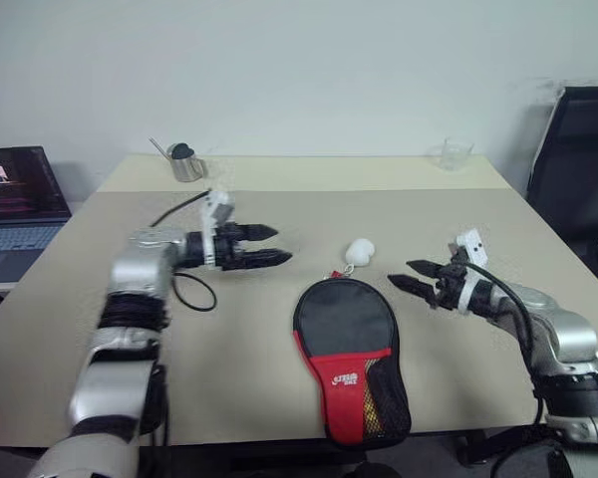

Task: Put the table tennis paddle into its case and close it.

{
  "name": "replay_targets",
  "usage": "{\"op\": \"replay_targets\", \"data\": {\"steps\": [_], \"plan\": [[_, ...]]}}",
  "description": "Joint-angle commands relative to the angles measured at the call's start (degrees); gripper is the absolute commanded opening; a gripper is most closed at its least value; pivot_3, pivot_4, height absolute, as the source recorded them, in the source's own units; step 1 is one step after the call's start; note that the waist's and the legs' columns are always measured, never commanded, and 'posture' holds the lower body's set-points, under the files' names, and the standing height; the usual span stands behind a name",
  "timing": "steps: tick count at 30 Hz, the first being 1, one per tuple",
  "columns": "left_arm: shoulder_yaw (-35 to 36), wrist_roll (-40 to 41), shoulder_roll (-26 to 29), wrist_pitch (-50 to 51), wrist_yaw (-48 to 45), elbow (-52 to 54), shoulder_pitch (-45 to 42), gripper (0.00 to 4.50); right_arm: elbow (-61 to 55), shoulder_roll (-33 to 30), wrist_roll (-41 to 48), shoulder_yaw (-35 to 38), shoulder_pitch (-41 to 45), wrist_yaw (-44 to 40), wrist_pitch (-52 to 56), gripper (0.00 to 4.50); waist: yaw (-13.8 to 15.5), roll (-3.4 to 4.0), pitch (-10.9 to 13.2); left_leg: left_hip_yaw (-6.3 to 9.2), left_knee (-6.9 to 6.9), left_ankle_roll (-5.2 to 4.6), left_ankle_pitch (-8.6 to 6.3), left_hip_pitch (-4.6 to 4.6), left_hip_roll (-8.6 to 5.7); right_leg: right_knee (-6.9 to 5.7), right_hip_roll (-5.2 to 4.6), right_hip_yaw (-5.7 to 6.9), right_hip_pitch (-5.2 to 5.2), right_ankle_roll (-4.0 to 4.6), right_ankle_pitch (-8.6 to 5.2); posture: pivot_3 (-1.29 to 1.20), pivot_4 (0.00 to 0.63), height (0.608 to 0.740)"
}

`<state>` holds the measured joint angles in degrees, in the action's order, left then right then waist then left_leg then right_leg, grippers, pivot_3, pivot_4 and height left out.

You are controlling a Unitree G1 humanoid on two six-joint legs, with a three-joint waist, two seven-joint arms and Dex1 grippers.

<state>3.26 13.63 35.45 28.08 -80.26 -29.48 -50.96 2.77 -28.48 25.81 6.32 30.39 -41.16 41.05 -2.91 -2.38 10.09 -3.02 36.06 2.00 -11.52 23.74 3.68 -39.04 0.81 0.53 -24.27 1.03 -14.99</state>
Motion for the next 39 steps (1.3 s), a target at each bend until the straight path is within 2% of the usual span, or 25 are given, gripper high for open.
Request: {"op": "replay_targets", "data": {"steps": [1,4,8,14,18,25,28,32,36,39], "plan": [[-0.70,2.78,3.17,4.33,-0.30,11.91,3.83,4.47,2.61,2.47,-1.22,1.39,4.83,5.65,-1.41,3.76,0.22,0.02,0.00,0.01,0.00,0.00,0.00,-0.02,0.00,-0.01,0.00,0.01,0.00,0.01,-0.01,0.00,0.150,0.740],[-1.37,4.35,1.23,7.26,4.78,20.01,8.95,4.47,5.63,5.20,-3.65,0.26,8.10,10.56,-1.60,3.76,0.96,0.05,-0.01,0.01,0.02,-0.01,0.00,-0.03,-0.01,-0.02,-0.03,0.01,0.03,0.01,-0.01,0.00,0.150,0.740],[-3.04,4.94,-5.82,8.68,13.97,28.33,14.94,4.47,12.45,9.93,-6.92,0.03,14.56,18.50,-1.22,3.76,1.36,0.04,-0.01,-0.01,0.05,-0.02,0.01,0.07,-0.01,0.01,-0.10,-0.03,0.02,-0.01,0.00,0.00,0.150,0.740],[-8.66,-1.70,-15.71,1.13,28.70,26.60,18.19,4.47,26.77,15.37,-12.00,0.28,22.28,27.96,-7.13,3.76,1.32,0.04,-0.01,-0.04,0.04,-0.03,0.00,0.06,-0.05,0.04,-0.14,-0.10,0.02,-0.04,0.03,0.00,0.150,0.740],[-10.28,-4.30,-17.88,-3.26,32.75,23.40,19.49,4.47,36.79,17.63,-13.71,0.98,26.09,31.96,-11.02,3.76,0.95,0.05,-0.02,-0.06,0.02,-0.03,0.00,0.02,-0.02,0.01,-0.12,-0.11,0.02,-0.02,0.04,0.00,0.150,0.740],[-10.63,-4.16,-19.91,-7.02,35.00,17.77,18.39,4.47,46.69,20.77,-14.29,1.38,29.23,32.76,-14.44,3.76,0.91,0.06,-0.02,-0.16,-0.01,-0.03,0.00,0.01,0.00,0.03,-0.11,-0.18,-0.01,-0.02,0.04,0.00,0.150,0.740],[-11.81,-3.87,-22.03,-6.62,35.00,18.14,18.55,4.47,48.21,21.95,-14.32,1.46,29.95,32.42,-14.95,3.76,1.03,0.06,-0.02,-0.16,0.00,-0.03,0.00,0.02,-0.01,0.03,-0.12,-0.17,0.00,-0.03,0.05,0.00,0.150,0.740],[-12.59,-6.25,-26.48,-8.01,40.29,13.47,16.74,4.47,48.87,23.17,-14.28,1.49,30.24,31.94,-15.77,3.76,1.11,0.06,-0.02,-0.14,0.02,-0.03,0.00,0.03,-0.01,0.02,-0.13,-0.16,0.01,-0.03,0.05,0.00,0.150,0.740],[-15.34,-7.26,-30.10,-8.75,40.68,11.09,16.02,4.47,49.02,24.22,-14.70,1.12,30.32,32.18,-16.02,3.76,1.10,0.06,-0.02,-0.14,0.02,-0.03,0.00,0.03,-0.03,0.02,-0.12,-0.15,0.02,-0.04,0.05,0.00,0.150,0.740],[-18.13,-10.63,-28.28,-8.76,40.84,10.82,16.84,4.47,48.93,24.17,-15.38,1.09,30.20,32.45,-16.88,3.76,1.09,0.07,-0.02,-0.14,0.00,-0.03,0.00,0.03,-0.03,0.04,-0.12,-0.16,0.01,-0.04,0.05,0.00,0.150,0.740]]}}
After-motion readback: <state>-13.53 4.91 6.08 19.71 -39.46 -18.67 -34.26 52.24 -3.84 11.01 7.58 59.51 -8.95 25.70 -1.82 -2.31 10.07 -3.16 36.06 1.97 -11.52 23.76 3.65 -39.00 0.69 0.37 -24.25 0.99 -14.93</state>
